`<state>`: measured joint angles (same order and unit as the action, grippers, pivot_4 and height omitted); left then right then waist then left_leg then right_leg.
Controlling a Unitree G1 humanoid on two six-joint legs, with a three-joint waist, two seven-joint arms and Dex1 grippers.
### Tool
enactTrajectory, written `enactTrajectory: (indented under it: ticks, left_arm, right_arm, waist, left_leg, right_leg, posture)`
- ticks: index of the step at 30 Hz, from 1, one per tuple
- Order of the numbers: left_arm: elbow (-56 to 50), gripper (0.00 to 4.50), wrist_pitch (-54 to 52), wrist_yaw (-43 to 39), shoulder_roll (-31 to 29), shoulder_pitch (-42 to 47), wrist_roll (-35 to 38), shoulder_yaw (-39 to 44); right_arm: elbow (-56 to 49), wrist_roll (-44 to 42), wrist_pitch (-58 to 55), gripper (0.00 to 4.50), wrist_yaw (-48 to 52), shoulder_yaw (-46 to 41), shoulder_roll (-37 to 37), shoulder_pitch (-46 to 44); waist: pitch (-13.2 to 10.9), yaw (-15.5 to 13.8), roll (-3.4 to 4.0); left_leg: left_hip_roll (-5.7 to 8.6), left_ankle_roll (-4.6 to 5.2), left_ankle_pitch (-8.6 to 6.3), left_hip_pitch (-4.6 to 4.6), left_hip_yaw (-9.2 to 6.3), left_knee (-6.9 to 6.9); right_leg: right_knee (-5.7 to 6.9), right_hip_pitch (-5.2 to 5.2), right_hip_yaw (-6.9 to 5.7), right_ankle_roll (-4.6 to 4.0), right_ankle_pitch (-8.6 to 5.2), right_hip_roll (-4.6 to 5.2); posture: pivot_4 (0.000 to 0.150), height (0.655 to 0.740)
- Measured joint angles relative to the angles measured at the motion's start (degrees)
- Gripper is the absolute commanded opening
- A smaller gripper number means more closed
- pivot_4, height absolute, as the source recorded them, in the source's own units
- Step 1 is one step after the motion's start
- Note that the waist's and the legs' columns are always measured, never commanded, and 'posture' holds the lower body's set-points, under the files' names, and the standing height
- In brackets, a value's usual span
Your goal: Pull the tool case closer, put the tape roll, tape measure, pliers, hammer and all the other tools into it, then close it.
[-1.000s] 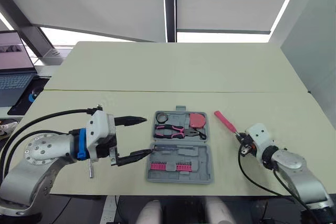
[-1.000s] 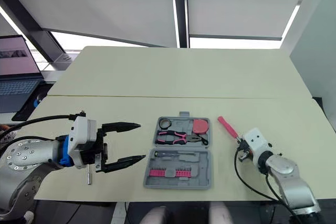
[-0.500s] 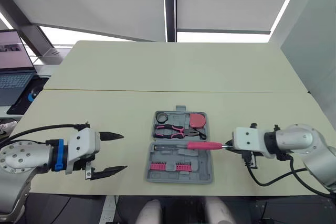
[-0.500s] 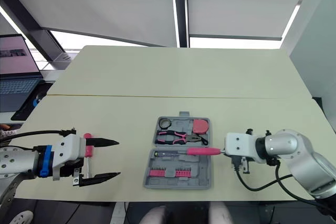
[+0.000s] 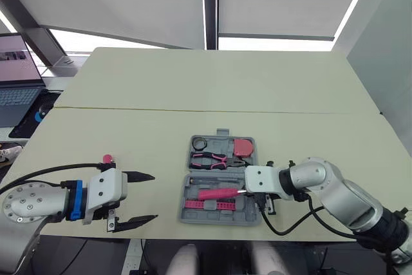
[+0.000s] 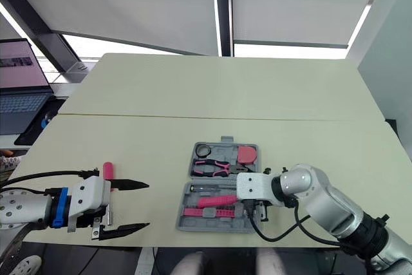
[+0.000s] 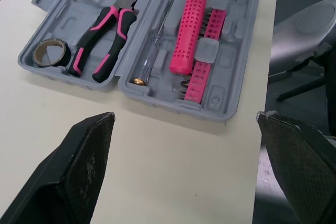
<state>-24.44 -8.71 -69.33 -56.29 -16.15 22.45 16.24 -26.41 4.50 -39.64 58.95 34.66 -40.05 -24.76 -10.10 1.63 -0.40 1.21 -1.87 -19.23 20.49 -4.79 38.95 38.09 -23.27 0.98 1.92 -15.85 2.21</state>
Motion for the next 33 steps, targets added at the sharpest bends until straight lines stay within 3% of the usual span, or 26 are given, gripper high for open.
enactTrajectory:
  ticks: [10, 27, 29, 33]
  left_arm:
    - [-1.04, 4.5, -1.17, 0.19, 0.04, -1.2, 0.06, 0.0]
    - [-2.17, 4.5, -2.04, 1.28, 0.22, -1.07, 0.09, -0.09]
    - [-2.2, 4.5, -2.05, 1.33, 0.28, -1.01, 0.09, -0.26]
    - [-2.33, 4.5, -2.11, 1.83, 0.44, -0.6, 0.09, -0.8]
  right_arm:
    - [2.5, 1.39, -2.49, 0.21, -2.1, 2.51, 5.11, -1.22]
    - [2.64, 1.34, -5.0, 0.21, -4.18, 3.61, 6.58, -1.12]
    - [2.75, 0.9, -5.92, 0.92, -4.23, 3.51, 6.95, -1.09]
    - [2.88, -0.06, -6.87, 1.74, -4.25, 3.28, 7.35, -1.07]
  waist:
    - [0.0, 0.02, 0.0]
    - [0.01, 0.05, -0.01]
    - [0.01, 0.04, -0.01]
    - [0.01, 0.04, -0.01]
  left_leg:
    - [0.02, 0.01, -0.01, 0.09, -0.02, 0.0]
    - [0.02, 0.02, -0.01, 0.07, -0.02, 0.01]
    - [0.02, 0.02, -0.01, 0.07, -0.02, 0.01]
    - [0.03, 0.02, -0.01, 0.08, -0.02, 0.01]
  right_leg:
    - [-0.01, -0.05, -0.02, 0.0, 0.0, 0.01]
    - [0.02, -0.05, -0.05, 0.0, 0.0, 0.0]
    - [0.02, -0.05, -0.04, 0.0, 0.0, 0.0]
    - [0.03, -0.05, -0.04, -0.01, 0.0, 0.0]
  posture:
    - [0.15, 0.74]
    - [0.15, 0.74]
    - [0.15, 0.74]
    - [0.15, 0.74]
